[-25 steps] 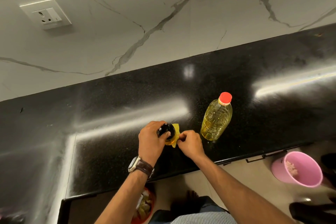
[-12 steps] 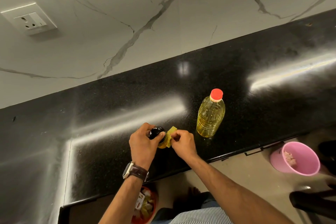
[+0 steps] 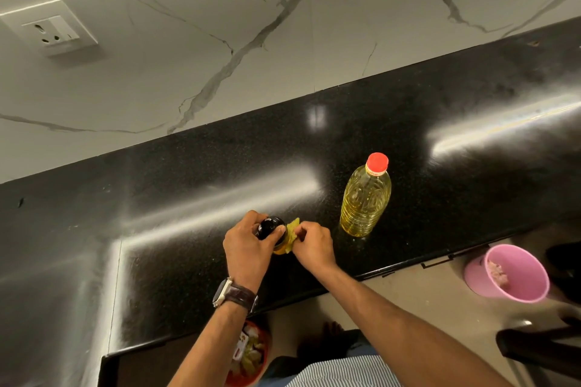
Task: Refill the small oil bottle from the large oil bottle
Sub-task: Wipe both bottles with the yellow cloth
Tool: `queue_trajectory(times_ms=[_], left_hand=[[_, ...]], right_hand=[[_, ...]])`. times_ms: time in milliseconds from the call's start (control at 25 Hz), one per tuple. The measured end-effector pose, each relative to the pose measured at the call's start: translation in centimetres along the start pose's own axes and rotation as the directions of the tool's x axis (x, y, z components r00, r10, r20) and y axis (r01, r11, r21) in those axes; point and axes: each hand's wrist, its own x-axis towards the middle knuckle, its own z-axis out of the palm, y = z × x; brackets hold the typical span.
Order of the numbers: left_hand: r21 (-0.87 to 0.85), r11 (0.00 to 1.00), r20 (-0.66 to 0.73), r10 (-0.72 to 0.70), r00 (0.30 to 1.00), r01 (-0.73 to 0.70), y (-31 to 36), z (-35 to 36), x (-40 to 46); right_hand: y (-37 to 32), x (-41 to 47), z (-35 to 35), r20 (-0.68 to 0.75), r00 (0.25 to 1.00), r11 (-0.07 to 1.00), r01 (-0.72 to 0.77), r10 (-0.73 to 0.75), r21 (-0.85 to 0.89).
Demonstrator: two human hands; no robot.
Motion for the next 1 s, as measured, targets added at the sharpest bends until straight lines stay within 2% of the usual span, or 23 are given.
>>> queue_trajectory(times_ms=[80, 160, 280, 360, 480, 600, 720, 800, 840, 920, 1000], left_hand=[[-0.001, 1.000, -0.001, 0.003, 1.000, -0.003, 0.0, 0.0, -0.1], [-0.009, 1.000, 0.002, -0.002, 1.000, 0.002, 0.0, 0.1, -0.1], [-0.009, 1.000, 0.004, -0.028, 1.000, 0.028, 0.1, 0.1, 0.1], [-0.007, 0.999, 0.013, -0.032, 0.999, 0.032, 0.2, 0.1, 0.3], [-0.003, 1.000, 0.024, -0.019, 1.000, 0.019, 0.6, 0.1, 0.4], [0.003, 1.000, 0.026, -0.009, 1.000, 0.008, 0.5, -0.1, 0.5], [-0.001, 1.000, 0.036, -0.002, 0.999, 0.002, 0.2, 0.0, 0.4], [-0.009, 1.000, 0.033, 0.003, 0.999, -0.002, 0.0, 0.1, 0.4], [-0.007, 1.000, 0.033, 0.004, 0.999, -0.004, 0.1, 0.0, 0.4], [0.003, 1.000, 0.038, 0.004, 0.999, -0.004, 0.0, 0.1, 0.4], [-0.007, 1.000, 0.038, 0.010, 0.999, -0.010, -0.1, 0.2, 0.4]], right_hand=[[0.1, -1.4, 0.6, 0.066, 0.998, 0.998, -0.013, 0.016, -0.058], [-0.6, -3.0, 1.3, 0.095, 0.995, 0.999, -0.027, 0.025, 0.022], [-2.3, -3.9, 1.8, -0.001, 0.999, 0.962, -0.045, 0.047, 0.268], [-2.4, -4.0, 1.3, -0.073, 0.996, 0.954, -0.026, 0.050, 0.299], [-1.3, -3.3, 0.5, -0.187, 0.981, 0.956, -0.003, 0.060, 0.292], [-1.2, -1.2, 0.4, -0.219, 0.975, 0.982, 0.002, 0.040, 0.189], [-2.0, 0.2, 0.0, -0.059, 0.993, 0.985, 0.110, -0.103, 0.131], [-1.5, 0.0, 0.1, 0.089, 0.979, 0.979, 0.173, -0.182, 0.105], [-1.1, -0.3, 0.4, 0.115, 0.974, 0.979, 0.189, -0.196, 0.071], [0.2, -1.1, 0.6, 0.063, 0.983, 0.985, 0.172, -0.173, 0.018], [1.2, -2.0, 0.4, -0.008, 0.992, 0.991, 0.123, -0.122, 0.056]])
